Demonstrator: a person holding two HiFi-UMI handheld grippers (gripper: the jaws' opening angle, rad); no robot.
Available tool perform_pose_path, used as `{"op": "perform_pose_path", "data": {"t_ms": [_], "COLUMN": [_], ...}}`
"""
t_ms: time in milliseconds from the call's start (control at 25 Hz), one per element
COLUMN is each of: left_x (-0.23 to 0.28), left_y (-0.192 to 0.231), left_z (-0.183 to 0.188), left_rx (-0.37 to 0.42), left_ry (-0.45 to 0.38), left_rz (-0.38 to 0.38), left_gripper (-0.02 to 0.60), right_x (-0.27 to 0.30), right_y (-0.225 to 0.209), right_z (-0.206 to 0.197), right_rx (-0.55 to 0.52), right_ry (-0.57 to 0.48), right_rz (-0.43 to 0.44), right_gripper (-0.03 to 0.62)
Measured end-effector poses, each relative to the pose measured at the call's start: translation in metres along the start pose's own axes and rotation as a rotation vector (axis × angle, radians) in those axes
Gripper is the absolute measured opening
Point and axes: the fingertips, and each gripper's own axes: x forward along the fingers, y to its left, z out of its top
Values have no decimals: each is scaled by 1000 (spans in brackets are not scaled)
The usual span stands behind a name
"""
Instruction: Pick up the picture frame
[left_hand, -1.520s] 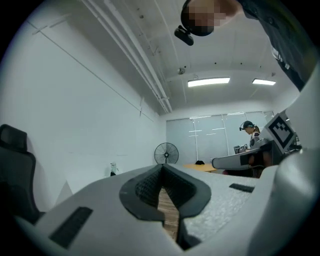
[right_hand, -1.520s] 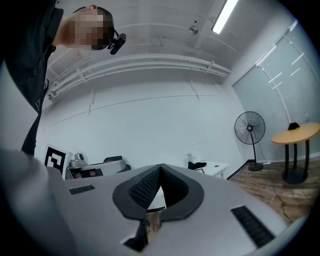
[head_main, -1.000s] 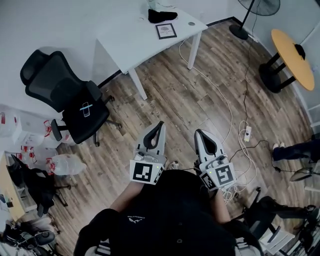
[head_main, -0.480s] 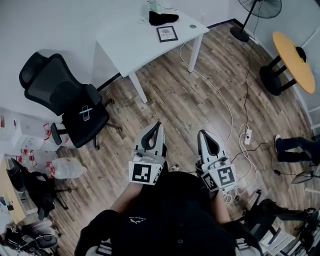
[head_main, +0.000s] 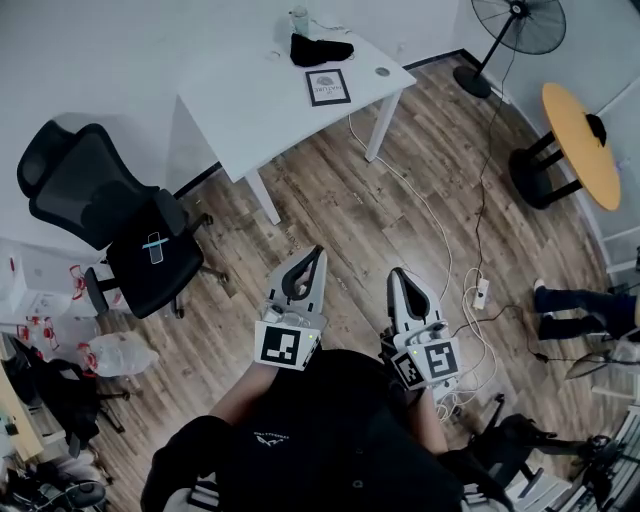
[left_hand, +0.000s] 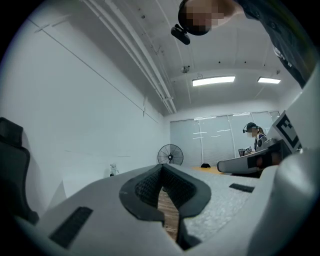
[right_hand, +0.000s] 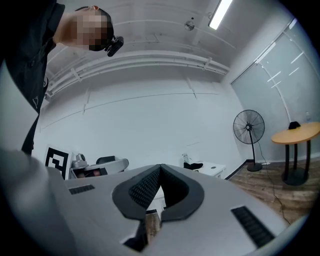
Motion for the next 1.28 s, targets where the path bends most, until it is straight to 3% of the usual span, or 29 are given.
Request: {"op": "perform_pose_path", "data": {"t_ms": [760,1280], "left_x": [127,163], "left_y": [130,160], "left_z": [-7,-15], "left_rx": [1,2], "left_ry": [5,8], "left_rz": [-56,-54], "left_gripper": [6,6], "right_x": [166,211], "right_y": [-34,-60], "right_z": [10,9], "right_rx": [-4,3], "right_ry": [6,4], "right_rz": [-90,-121], "right_gripper": [-2,-2]}}
